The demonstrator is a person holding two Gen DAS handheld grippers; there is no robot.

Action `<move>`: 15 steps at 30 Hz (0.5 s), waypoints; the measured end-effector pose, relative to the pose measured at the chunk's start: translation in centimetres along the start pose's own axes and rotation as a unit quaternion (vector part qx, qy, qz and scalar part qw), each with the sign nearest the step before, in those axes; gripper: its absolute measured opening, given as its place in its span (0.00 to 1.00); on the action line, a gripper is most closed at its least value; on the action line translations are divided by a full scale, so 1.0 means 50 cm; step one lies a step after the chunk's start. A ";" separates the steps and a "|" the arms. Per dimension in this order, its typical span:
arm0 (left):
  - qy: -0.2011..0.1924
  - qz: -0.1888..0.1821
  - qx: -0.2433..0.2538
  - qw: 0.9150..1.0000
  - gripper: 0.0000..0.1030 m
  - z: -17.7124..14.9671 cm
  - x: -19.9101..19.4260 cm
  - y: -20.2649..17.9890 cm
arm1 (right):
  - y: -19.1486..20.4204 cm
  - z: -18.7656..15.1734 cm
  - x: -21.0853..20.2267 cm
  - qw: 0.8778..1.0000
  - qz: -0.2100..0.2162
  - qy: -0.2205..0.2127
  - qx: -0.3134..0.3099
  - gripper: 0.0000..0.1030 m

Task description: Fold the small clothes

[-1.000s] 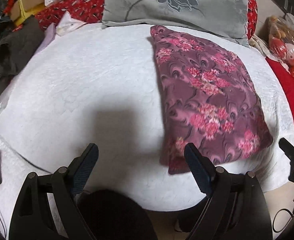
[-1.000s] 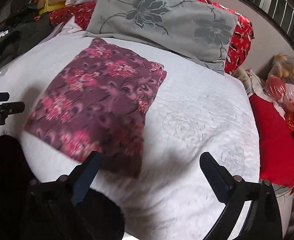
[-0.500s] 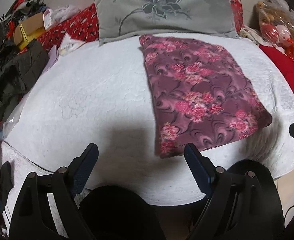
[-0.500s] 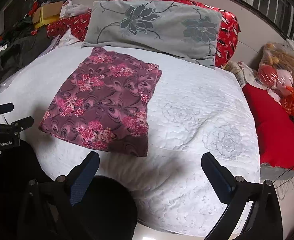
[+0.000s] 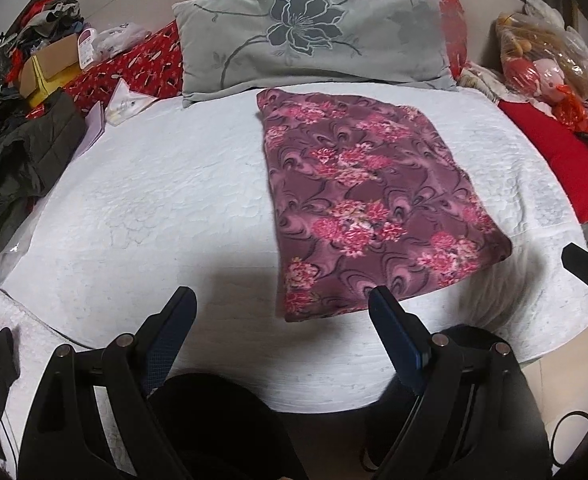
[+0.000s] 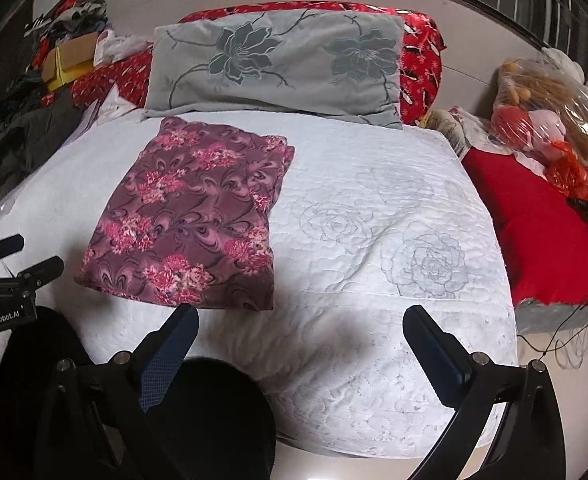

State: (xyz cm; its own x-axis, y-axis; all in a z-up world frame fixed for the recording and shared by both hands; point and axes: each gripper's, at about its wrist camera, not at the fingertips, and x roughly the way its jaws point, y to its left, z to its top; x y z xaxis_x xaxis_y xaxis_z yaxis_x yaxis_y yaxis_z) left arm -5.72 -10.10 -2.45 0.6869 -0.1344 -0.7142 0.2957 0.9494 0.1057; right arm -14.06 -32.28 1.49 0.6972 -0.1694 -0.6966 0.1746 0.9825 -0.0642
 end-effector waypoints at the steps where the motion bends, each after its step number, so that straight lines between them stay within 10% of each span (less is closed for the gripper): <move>1: -0.002 -0.001 0.000 1.000 0.86 0.000 -0.003 -0.002 | 0.000 0.001 -0.003 1.000 -0.002 -0.003 0.000 1.00; 15: -0.009 -0.022 0.000 1.000 0.86 0.000 -0.017 -0.012 | 0.015 0.010 -0.010 1.000 -0.002 -0.013 -0.014 1.00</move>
State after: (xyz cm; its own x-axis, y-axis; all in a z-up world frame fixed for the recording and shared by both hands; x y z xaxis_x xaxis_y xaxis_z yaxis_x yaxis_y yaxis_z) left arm -6.49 -10.54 -1.92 0.6853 -0.1818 -0.7052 0.3264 0.9423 0.0742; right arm -13.93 -31.52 2.14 0.7139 -0.1741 -0.6782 0.1572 0.9837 -0.0871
